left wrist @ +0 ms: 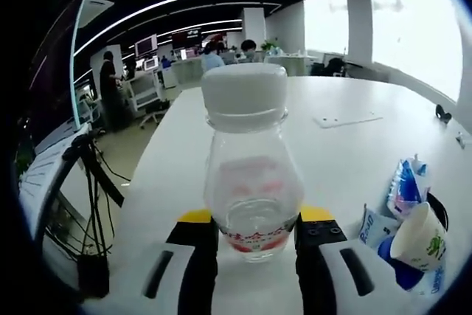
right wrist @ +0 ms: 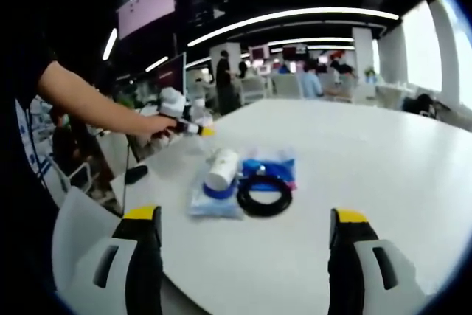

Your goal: Arrange the tabletop items into an orderly group along one side of the table until the central work area is clear of visible clutter.

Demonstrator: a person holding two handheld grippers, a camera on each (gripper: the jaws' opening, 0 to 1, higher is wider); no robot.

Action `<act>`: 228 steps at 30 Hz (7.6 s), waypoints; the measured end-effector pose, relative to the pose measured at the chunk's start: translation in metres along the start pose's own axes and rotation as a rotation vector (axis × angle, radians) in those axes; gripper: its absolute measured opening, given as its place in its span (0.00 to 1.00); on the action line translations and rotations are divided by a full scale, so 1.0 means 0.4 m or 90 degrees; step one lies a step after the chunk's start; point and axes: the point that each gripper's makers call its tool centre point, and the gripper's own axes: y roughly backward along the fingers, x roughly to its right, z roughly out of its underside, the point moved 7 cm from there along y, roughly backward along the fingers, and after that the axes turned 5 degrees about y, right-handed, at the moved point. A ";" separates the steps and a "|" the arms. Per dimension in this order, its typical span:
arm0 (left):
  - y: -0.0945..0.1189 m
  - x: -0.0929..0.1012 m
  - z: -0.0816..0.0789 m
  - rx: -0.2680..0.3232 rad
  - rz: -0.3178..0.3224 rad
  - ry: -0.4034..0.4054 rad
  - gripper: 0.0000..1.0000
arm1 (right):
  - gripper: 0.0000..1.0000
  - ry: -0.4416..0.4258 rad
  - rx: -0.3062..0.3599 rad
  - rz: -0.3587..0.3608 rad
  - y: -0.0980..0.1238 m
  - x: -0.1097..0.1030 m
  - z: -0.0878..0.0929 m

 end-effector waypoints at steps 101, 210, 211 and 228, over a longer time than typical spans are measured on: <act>0.224 0.313 0.055 -0.056 0.041 0.001 0.52 | 0.98 0.080 0.057 -0.159 -0.006 0.004 -0.055; 0.184 0.335 0.001 -0.085 0.181 -0.259 0.16 | 0.96 0.012 0.030 -0.162 -0.045 0.029 -0.044; 0.183 0.333 0.002 -0.088 0.181 -0.260 0.16 | 0.96 0.011 0.031 -0.162 -0.046 0.030 -0.045; 0.158 0.330 0.037 -0.137 0.186 -0.262 0.18 | 0.96 -0.005 0.030 -0.152 -0.041 0.045 -0.034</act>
